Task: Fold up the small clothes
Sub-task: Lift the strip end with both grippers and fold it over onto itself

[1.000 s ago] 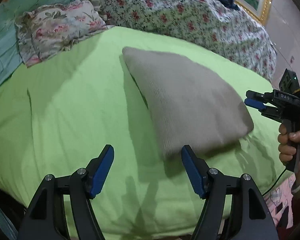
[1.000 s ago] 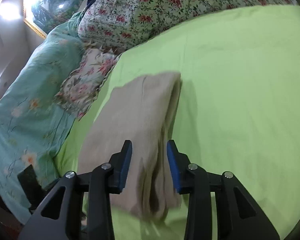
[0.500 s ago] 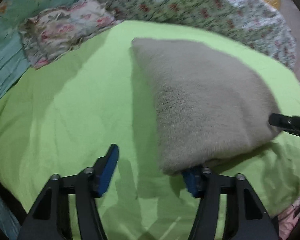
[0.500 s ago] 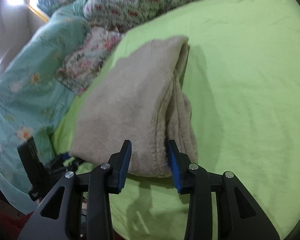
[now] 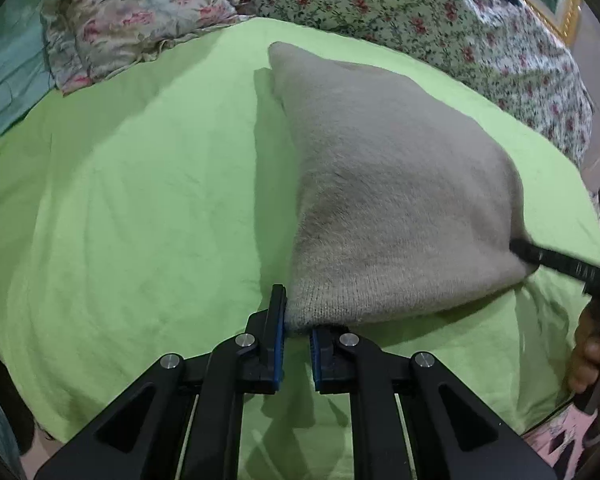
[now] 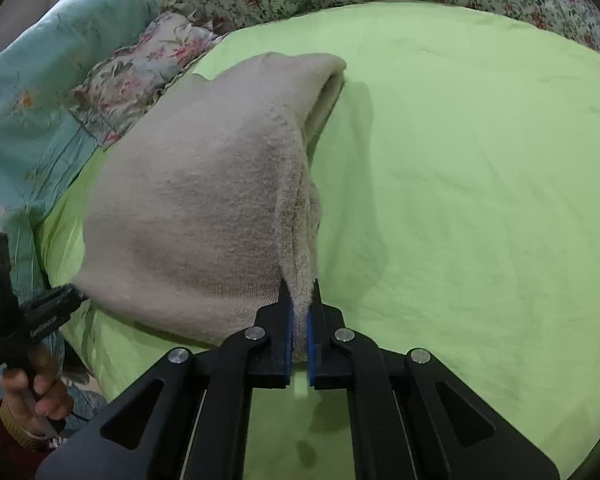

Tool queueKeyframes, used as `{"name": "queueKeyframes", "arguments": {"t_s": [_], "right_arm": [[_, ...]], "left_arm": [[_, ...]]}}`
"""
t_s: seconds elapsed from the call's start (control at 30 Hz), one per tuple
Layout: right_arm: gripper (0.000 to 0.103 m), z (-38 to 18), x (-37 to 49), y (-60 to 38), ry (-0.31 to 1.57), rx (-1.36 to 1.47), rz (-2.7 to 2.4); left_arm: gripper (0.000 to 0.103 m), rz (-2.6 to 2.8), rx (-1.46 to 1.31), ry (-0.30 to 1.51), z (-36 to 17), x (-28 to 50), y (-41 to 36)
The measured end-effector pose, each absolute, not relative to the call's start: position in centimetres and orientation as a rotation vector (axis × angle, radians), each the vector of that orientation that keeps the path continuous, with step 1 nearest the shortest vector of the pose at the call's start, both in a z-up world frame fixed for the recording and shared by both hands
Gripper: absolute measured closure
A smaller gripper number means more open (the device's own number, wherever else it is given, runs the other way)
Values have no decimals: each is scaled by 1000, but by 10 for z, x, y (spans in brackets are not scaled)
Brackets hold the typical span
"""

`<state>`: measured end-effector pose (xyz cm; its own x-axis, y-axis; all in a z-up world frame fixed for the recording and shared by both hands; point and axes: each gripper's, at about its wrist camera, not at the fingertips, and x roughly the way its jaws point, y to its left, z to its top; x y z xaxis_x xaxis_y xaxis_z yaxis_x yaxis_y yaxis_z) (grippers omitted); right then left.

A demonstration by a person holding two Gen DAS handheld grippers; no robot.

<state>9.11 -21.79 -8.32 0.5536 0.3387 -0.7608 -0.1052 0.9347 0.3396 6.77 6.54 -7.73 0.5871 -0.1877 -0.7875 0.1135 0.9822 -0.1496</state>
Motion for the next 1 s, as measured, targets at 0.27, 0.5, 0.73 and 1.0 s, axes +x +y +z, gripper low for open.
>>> {"name": "queueKeyframes", "arguments": {"t_s": [0.27,0.5,0.73,1.0], "right_arm": [[75,-66,77,-233,994,387,326],[64,-36,133,-251,870,605,386],[77,-56,217,-222,984,645,430],[90,-64,245,-209,1001,448,336]], "left_arm": [[92,-388,-61,875,-40,30,83],[92,-513,-84,792,-18,48,78],[92,-554,-76,903,-55,81,56],[93,-522,-74,940,-70,91,38]]}}
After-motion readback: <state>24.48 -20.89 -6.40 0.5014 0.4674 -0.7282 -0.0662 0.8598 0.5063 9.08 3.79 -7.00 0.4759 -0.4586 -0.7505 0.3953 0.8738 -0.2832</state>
